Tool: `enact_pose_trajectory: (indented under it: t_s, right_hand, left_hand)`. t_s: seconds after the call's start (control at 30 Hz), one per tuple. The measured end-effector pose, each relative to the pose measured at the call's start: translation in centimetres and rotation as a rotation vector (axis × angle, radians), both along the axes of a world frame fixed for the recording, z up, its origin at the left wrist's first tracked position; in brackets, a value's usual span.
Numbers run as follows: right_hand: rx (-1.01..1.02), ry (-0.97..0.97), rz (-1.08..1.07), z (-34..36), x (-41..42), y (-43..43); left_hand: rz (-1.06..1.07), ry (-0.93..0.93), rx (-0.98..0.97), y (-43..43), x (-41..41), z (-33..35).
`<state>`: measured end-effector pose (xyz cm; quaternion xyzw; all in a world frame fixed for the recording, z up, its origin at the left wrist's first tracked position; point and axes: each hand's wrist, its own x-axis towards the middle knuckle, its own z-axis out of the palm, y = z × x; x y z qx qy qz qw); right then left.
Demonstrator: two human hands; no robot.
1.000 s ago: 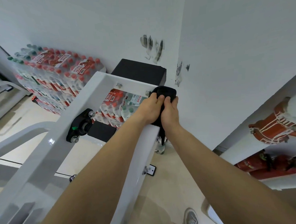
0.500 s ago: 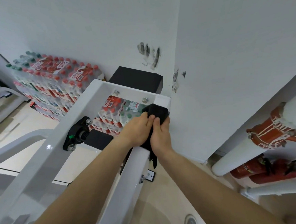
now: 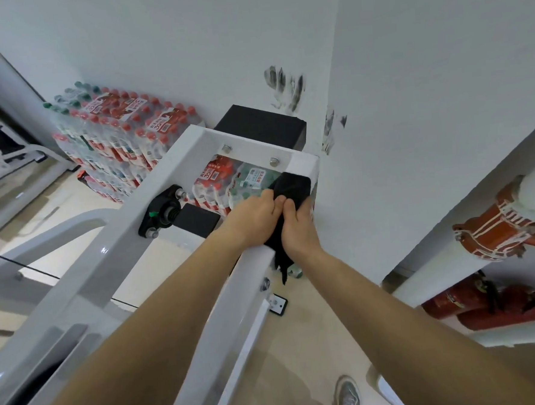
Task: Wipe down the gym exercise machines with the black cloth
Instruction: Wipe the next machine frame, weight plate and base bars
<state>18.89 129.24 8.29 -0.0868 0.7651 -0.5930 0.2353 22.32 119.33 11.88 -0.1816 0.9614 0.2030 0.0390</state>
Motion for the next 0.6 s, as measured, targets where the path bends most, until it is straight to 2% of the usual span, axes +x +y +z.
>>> enact_pose_trajectory:
  t_s: [0.2, 0.37, 0.6]
  right_hand:
    - [0.033, -0.057, 0.045, -0.7, 3.1, 1.0]
    - [0.017, -0.086, -0.028, 0.1, 0.0, 0.1]
    - [0.011, -0.088, -0.117, 0.0, -6.0, -1.8]
  left_hand:
    - [-0.033, 0.083, -0.016, 0.6, 3.4, -0.3]
    - [0.052, -0.021, 0.079, 0.5, -0.1, 0.1]
    - [0.146, 0.051, 0.241, 0.3, -6.0, 0.1]
